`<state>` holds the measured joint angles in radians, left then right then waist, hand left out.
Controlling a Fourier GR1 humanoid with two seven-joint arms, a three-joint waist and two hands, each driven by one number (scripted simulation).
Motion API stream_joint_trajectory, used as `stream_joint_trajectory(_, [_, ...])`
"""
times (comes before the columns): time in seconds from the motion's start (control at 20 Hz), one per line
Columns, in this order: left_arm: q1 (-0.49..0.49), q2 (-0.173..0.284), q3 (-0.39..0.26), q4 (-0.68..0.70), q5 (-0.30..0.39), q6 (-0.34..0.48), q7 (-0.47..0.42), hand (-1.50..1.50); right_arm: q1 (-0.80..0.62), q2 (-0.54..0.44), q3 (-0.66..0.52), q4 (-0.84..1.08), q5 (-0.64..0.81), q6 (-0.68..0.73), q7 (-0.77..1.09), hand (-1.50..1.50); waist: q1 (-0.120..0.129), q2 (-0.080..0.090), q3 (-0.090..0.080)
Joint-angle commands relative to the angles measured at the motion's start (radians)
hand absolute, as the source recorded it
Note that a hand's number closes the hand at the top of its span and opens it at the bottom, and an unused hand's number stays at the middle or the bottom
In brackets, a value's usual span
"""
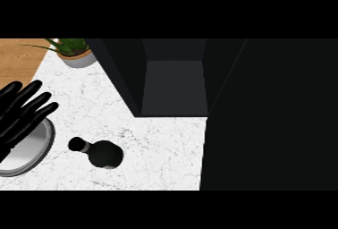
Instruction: Pick up the wine, place it into the cabinet and close the cabinet
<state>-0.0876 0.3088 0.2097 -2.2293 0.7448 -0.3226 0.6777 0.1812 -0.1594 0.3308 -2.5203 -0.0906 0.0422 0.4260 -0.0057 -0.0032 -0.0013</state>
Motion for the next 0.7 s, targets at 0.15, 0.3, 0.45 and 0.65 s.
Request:
stream_joint_trajectory(0.15, [0.051,0.022,0.05,0.076,0.016,-0.094,-0.029,-1.5,0.033,-0.011,0.025,-0.267,-0.031,-0.041,0.152,-1.5,-0.002,-0.001,0.0])
stream_joint_trajectory(0.3, [0.01,0.018,0.037,0.202,-0.019,-0.134,-0.06,-1.5,0.07,-0.016,0.05,-0.259,-0.028,-0.027,0.104,-1.5,-0.016,0.0,0.001])
stream_joint_trajectory(0.45, [0.105,-0.027,0.033,0.214,-0.079,-0.241,-0.154,-1.5,0.068,-0.012,0.06,-0.251,-0.017,-0.025,0.094,-1.5,-0.009,-0.001,0.0])
stream_joint_trajectory(0.65, [0.035,-0.055,0.001,0.299,-0.192,-0.24,-0.194,-1.5,0.04,-0.033,-0.01,-0.257,-0.076,-0.019,0.112,-1.5,-0.014,0.001,0.001])
